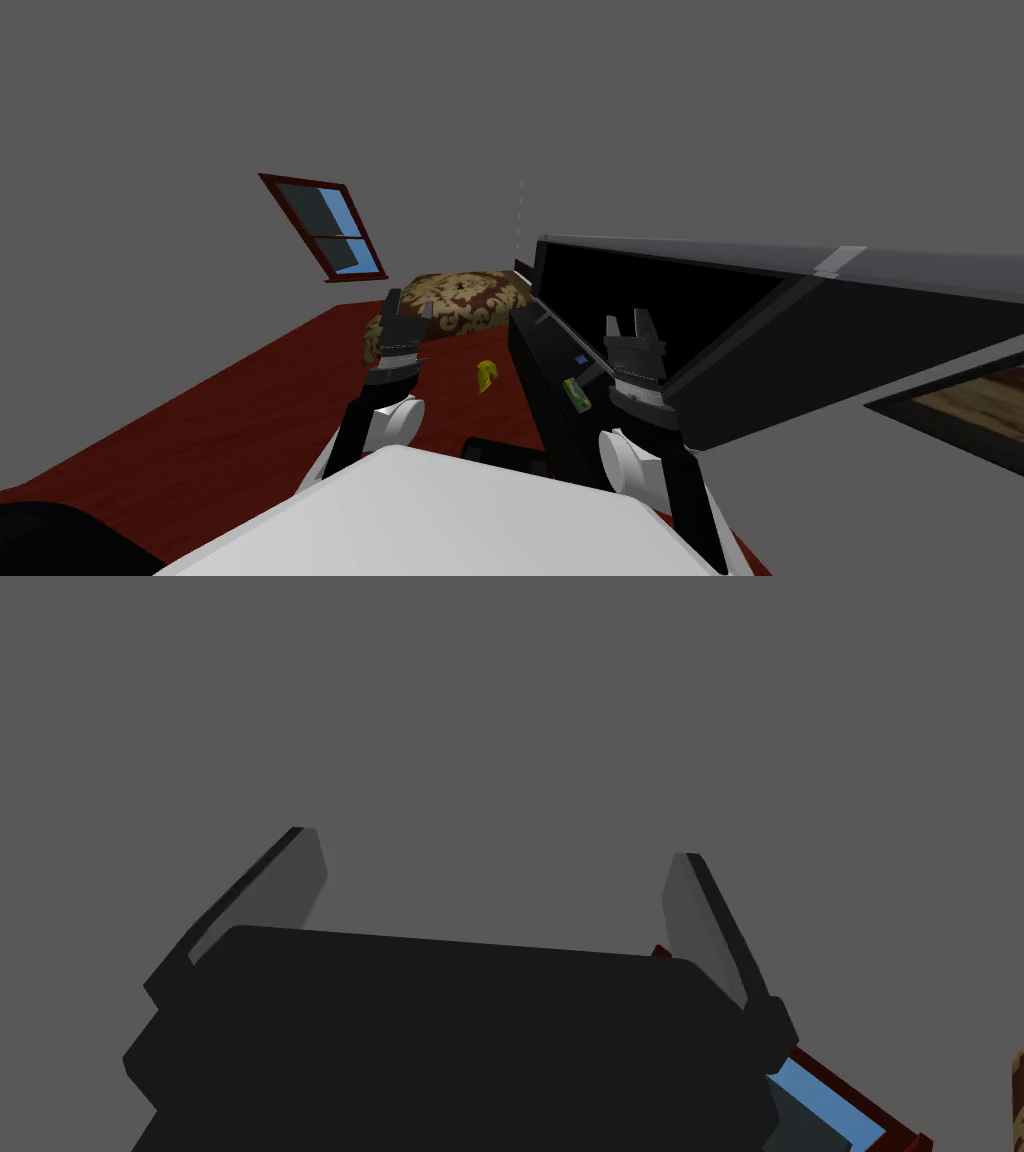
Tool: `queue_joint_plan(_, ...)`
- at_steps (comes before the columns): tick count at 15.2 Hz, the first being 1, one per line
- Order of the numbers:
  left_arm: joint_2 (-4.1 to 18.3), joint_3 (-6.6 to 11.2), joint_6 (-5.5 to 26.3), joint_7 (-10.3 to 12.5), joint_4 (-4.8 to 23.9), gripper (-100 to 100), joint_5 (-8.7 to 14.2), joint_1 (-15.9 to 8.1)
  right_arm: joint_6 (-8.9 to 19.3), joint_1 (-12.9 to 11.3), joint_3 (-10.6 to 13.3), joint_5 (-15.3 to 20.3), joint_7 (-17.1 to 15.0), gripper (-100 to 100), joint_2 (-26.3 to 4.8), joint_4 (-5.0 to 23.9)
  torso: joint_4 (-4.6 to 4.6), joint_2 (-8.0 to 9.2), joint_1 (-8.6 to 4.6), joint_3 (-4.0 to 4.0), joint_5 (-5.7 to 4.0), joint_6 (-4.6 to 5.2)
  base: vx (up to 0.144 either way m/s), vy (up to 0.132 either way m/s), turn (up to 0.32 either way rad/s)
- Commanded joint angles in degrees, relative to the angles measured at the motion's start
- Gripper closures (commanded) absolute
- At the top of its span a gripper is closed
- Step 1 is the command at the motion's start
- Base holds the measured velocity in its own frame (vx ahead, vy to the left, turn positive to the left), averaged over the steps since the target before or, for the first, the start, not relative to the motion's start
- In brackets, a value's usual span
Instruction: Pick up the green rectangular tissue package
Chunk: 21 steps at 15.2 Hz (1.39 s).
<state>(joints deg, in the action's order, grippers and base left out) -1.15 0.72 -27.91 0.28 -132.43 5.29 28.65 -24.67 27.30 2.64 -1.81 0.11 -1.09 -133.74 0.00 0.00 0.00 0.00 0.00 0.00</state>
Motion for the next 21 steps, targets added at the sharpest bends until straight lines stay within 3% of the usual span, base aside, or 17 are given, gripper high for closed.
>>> queue_joint_plan(1,0.00,0.00,0.00,0.00,0.00,0,0.00,0.00,0.92,-0.51,-0.32,-0.88,-0.77,-100,-2.17,1.28,0.00,0.00,0.00,0.00,0.00,0.00,-0.003,-0.004,0.030)
queue_joint_plan(5,0.00,0.00,0.00,0.00,0.00,0,0.00,0.00,4.19,-2.31,-1.44,-3.99,-3.51,-100,-5.91,5.76,0.00,0.02,-0.12,0.01,-0.03,-0.01,-0.010,-0.021,0.074)
queue_joint_plan(10,0.00,0.00,0.00,0.00,0.00,0,0.00,0.00,6.57,-3.62,-2.25,-6.24,-5.49,-100,-7.56,9.14,0.00,0.02,-0.12,0.01,-0.03,-0.01,-0.010,-0.022,0.053)
queue_joint_plan(12,0.00,0.00,0.00,0.00,0.00,0,0.00,0.00,9.36,-5.15,-3.20,-8.89,-7.82,-100,-9.07,12.44,0.00,0.01,-0.12,0.00,-0.03,-0.01,-0.012,-0.020,0.088)
queue_joint_plan(21,0.00,0.00,0.00,0.00,0.00,0,0.00,0.00,15.91,-8.76,-5.43,-15.10,-13.29,-100,-11.65,22.16,0.00,0.02,-0.14,0.01,-0.04,-0.02,-0.014,-0.026,0.075)
